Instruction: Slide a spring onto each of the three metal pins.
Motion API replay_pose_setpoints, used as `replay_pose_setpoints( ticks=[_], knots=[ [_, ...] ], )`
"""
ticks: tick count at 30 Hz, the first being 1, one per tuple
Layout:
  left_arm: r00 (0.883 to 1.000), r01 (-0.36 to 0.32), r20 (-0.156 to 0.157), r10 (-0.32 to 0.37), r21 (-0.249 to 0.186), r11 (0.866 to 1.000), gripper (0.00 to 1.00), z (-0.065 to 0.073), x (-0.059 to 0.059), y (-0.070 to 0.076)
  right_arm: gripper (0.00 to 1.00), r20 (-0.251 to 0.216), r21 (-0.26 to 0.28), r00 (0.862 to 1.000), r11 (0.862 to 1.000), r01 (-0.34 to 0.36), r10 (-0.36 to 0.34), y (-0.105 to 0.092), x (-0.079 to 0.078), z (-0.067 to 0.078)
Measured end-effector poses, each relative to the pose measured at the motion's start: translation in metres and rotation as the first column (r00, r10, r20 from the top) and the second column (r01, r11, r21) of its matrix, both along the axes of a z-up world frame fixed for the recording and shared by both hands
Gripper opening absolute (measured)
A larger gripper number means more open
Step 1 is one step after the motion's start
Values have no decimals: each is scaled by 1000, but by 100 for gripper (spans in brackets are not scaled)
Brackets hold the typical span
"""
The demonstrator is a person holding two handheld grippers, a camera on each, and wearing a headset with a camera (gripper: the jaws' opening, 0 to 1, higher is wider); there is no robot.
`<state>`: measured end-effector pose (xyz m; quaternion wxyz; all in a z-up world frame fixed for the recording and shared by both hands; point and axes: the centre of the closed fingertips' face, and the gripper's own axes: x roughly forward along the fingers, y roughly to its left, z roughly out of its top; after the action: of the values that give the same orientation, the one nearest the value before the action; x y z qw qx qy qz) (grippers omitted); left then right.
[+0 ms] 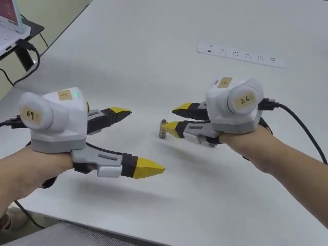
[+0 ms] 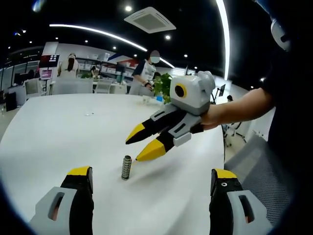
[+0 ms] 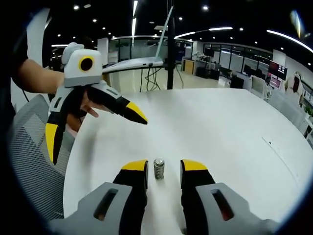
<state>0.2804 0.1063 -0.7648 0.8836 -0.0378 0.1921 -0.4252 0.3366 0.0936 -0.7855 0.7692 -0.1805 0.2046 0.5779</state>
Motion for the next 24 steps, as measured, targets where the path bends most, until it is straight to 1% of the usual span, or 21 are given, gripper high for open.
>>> replay_pose_setpoints(
  ticks=[3,6,9,13,18,20,24],
  knots=[
    [1000,0,6,0,2,1000,98,2,2,-2,25,-2,9,1000,1000,10,-10,-7,-1,4],
    [1000,-1,8,1,0,1000,98,4,4,-4,27,-10,34,1000,999,23,-22,-14,-1,9],
    [1000,1,7,-1,0,1000,98,6,5,-5,29,-2,39,1000,999,27,-27,-21,-3,12],
    [1000,4,9,-4,5,1000,98,7,6,-7,33,-20,64,999,997,46,-45,-32,-6,15],
    [1000,12,10,-12,9,1000,98,10,7,-11,37,-26,85,997,994,72,-70,-44,-9,19],
    [1000,12,10,-12,8,1000,98,12,8,-13,38,-34,108,996,991,83,-80,-48,-11,23],
    [1000,8,16,-8,3,1000,98,14,10,-15,46,-55,160,994,982,104,-96,-54,-17,30]
  ],
)
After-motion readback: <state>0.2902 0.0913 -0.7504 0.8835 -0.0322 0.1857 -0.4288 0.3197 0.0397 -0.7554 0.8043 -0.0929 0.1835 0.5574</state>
